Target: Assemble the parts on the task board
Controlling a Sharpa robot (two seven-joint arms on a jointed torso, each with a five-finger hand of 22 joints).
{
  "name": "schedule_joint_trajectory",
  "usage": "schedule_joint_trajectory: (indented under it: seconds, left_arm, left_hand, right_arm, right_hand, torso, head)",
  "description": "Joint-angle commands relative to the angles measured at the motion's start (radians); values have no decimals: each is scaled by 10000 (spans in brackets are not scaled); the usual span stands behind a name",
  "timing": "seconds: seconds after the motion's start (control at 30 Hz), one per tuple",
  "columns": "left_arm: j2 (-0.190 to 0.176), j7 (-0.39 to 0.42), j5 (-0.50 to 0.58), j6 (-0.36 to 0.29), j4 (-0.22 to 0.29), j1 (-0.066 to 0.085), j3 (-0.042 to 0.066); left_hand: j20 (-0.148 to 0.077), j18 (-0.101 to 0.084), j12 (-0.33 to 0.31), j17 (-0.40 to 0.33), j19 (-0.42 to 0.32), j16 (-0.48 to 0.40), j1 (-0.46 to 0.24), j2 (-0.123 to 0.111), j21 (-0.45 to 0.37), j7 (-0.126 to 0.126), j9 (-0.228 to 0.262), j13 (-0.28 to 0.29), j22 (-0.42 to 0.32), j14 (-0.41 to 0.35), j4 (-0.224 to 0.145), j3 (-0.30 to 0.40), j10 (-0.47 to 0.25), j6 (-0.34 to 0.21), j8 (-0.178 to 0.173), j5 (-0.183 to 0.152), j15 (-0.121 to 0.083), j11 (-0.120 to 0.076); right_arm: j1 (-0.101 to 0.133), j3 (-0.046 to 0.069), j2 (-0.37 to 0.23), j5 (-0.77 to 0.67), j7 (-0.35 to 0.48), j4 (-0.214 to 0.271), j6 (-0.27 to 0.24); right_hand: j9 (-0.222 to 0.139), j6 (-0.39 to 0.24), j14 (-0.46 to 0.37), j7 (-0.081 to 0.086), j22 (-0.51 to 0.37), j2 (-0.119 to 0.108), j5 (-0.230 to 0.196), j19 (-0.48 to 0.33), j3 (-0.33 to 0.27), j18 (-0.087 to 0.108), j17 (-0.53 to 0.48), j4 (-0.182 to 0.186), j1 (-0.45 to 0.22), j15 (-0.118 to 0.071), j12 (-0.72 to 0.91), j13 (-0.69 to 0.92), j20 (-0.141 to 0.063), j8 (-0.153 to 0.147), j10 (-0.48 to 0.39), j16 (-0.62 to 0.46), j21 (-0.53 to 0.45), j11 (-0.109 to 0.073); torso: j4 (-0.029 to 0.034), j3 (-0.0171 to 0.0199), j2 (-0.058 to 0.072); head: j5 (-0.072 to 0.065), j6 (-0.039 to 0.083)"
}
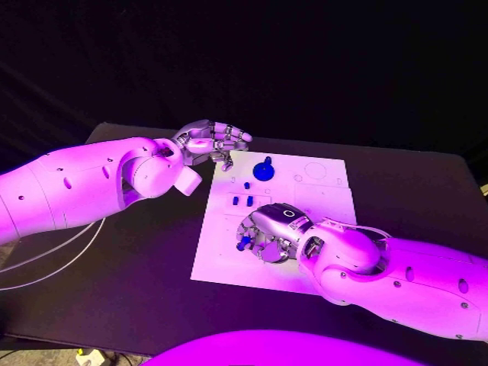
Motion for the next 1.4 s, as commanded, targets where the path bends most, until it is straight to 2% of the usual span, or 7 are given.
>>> schedule_joint_trajectory:
  seconds: [0.03, 0.27, 0.4, 0.5, 0.67, 1.13, 1.4]
  left_arm:
    - [3, 38, -10, 192, 26, 1, 6]
    - [-2, 30, -15, 211, 28, 1, 6]
    - [0, 30, -18, 209, 33, 2, 6]
    - [3, 30, -18, 210, 43, 2, 6]
    - [3, 27, -19, 219, 61, 2, 6]
    - [-24, 15, -19, 234, 77, 2, 6]
    - [-42, -8, -28, 260, 79, 2, 5]
  left_hand:
    - [28, 60, 64, 0, -33, 37, -52, 40, 6, 296, 3, -17, 12, -56, 38, -28, -67, -89, 60, 38, 0, -4]
    - [28, 60, 64, 0, -33, 37, -52, 40, 6, 296, 3, -17, 12, -56, 38, -28, -67, -89, 60, 38, 0, -4]
    - [28, 60, 64, 0, -33, 37, -52, 40, 6, 296, 3, -17, 12, -56, 38, -28, -67, -89, 60, 38, 0, -4]
    - [31, 65, 94, -17, -50, 46, -52, 39, -6, 298, 1, -28, 0, -69, 48, -30, -87, -111, 107, 37, 3, -2]
    - [31, 65, 94, -17, -50, 46, -52, 39, -6, 298, 1, -28, 0, -69, 48, -30, -87, -111, 107, 37, 3, -2]
    - [31, 65, 94, -17, -50, 46, -52, 39, -6, 298, 1, -28, 0, -69, 48, -30, -87, -111, 107, 37, 3, -2]
    - [31, 65, 94, -17, -50, 46, -52, 39, -6, 298, 1, -28, 0, -69, 48, -30, -87, -111, 107, 37, 3, -2]
  right_arm:
    - [-24, -7, -12, -303, -168, 35, 42]
    - [-39, -6, 22, -342, -179, 79, 117]
    - [-44, -10, 143, -317, -193, 41, 440]
    - [-69, -20, 245, -254, -225, -29, 673]
    - [-120, -31, 361, -208, -305, -160, 834]
    - [-177, -37, 315, -269, -546, -178, 414]
    - [-186, -36, 99, -258, -465, 64, 49]
  right_hand:
    - [875, 79, 360, 8, 260, 92, 20, 68, 46, -99, 9, -4, -41, -55, -41, 11, -79, 628, 44, 24, 1, -16]
    - [887, 71, 356, 12, 261, 86, 20, 68, 51, -99, -11, -15, -52, -53, -49, 13, -77, 636, 48, 14, 1, -13]
    - [960, -72, 346, 53, 235, -103, -5, 50, -48, -92, -48, -26, -308, -5, -188, 21, -45, 640, -60, 1, -49, 47]
    - [879, -396, 344, 163, 235, -318, 47, 42, -154, -92, -52, 71, -602, 60, -284, 47, 5, 433, -184, 11, -68, 126]
    - [796, -636, 342, 211, 238, -471, 48, 42, -201, -88, -56, 114, -741, 81, -277, 105, 34, 246, -163, 22, -77, 148]
    - [609, -1277, 333, 259, 240, -685, 50, 37, -177, -78, -68, 108, -812, 71, -308, 223, 50, -201, -269, 36, -108, 122]
    - [330, -2424, 331, 112, 252, -1066, 58, 46, -374, -75, -78, 208, -1039, 2, -237, 411, -12, -855, -230, 52, -136, 39]
  torso:
    - [7, -5, -2]
    - [3, -10, -4]
    - [-5, -14, -6]
    - [9, -12, -6]
    - [17, -14, -7]
    - [3, -5, -9]
    - [1, -11, -4]
  head:
    - [2, -6]
    - [5, -6]
    - [1, -13]
    - [-20, -23]
    - [-21, -32]
    - [-26, -23]
    - [-33, -20]
